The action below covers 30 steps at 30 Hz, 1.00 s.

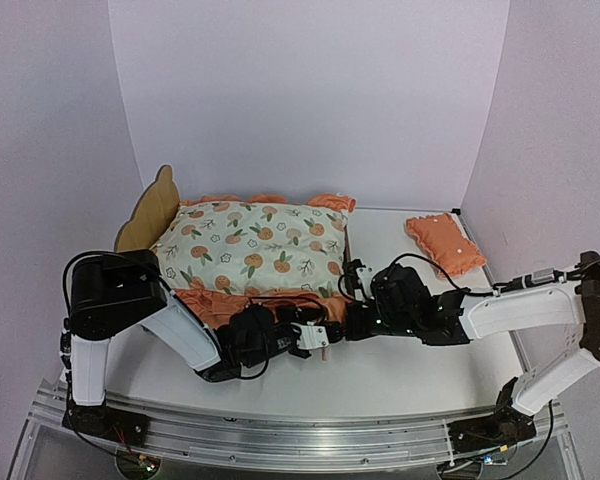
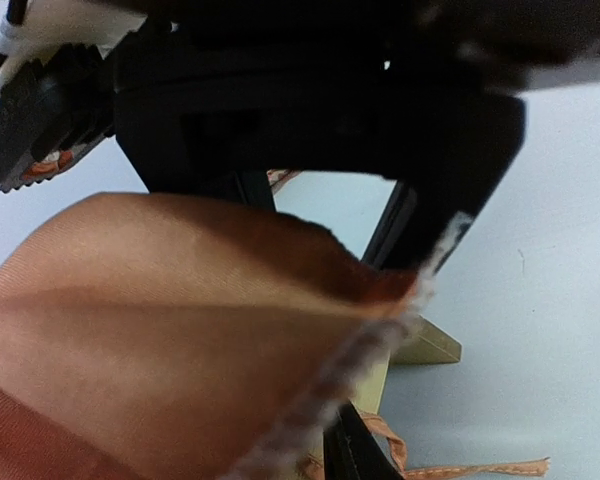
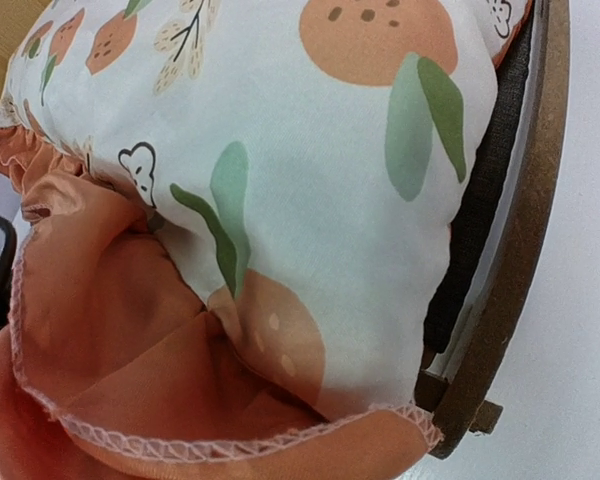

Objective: Set up the pet bed

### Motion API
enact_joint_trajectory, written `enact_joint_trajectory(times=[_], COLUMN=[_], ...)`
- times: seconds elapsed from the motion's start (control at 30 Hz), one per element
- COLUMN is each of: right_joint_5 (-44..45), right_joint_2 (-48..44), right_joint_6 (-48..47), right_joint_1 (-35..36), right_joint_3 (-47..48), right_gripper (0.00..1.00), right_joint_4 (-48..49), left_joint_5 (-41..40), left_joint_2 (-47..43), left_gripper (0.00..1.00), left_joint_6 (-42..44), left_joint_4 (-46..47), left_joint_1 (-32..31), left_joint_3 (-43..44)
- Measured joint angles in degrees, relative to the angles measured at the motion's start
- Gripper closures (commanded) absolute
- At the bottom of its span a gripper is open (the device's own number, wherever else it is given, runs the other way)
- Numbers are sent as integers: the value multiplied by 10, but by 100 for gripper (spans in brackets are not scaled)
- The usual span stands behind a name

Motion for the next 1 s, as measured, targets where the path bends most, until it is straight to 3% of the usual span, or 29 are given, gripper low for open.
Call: enact_joint_trajectory(times=[0.13, 0.4, 0.7, 1.0], right_joint_5=[-2, -2, -15, -57], right_joint_2=[0, 0, 0, 31], right_joint_6=[-1, -2, -2, -1], right_joint_1=[0, -3, -13, -28], right_joint_3=[-2, -2, -2, -1], right_gripper=[100, 100, 100, 100], right_joint_4=[2, 7, 8, 17], left_joint_5=[5, 7, -1, 25], left_joint_2=[8, 8, -24, -126], left_gripper=[80, 99, 100, 100], left_joint_6=[14, 23, -16, -166], left_joint_4=[7, 15, 6, -127], left_joint_1=[9, 11, 12, 14], left_joint_3=[7, 7, -15, -18])
